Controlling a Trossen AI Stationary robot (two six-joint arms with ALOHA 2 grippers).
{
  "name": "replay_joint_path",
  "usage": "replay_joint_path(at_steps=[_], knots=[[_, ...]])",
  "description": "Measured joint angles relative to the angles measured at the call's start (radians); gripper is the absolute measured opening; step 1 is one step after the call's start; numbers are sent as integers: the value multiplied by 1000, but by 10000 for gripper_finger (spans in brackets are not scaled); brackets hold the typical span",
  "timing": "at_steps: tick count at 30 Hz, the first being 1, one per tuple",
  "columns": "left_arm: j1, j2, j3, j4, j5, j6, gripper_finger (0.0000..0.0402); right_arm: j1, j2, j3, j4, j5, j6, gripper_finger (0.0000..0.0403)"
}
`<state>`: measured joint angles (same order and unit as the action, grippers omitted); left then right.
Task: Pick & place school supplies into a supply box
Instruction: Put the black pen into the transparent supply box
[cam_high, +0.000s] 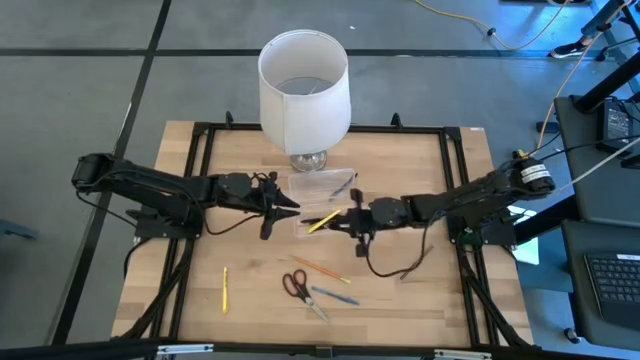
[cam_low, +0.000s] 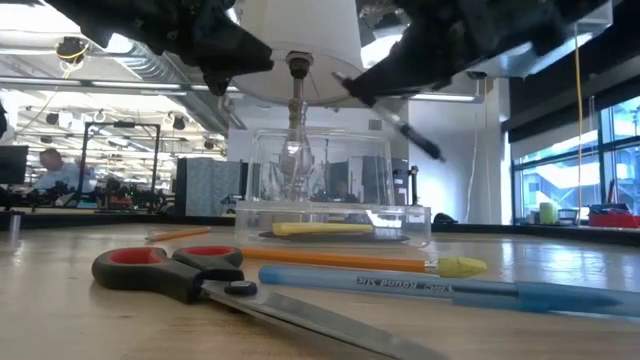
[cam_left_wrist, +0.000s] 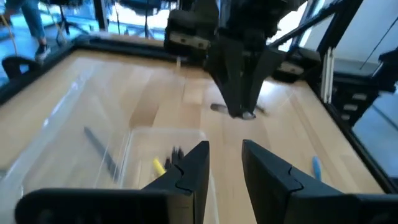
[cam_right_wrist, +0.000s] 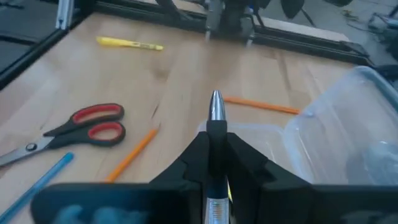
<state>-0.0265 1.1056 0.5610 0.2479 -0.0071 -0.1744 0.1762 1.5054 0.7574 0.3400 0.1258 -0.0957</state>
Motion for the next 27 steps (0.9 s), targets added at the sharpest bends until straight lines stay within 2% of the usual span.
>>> replay_joint_path(at_steps=[5, 13, 27], knots=[[0, -29, 0, -93, 0, -45, 88, -48, 98, 0, 122, -40, -29, 48], [0, -36, 0, -119, -2, -51, 88, -105, 213, 1, 158, -41, -45, 49], [0, -35, 0, -125, -5, -51, 88, -129, 290, 2, 169, -41, -45, 49]])
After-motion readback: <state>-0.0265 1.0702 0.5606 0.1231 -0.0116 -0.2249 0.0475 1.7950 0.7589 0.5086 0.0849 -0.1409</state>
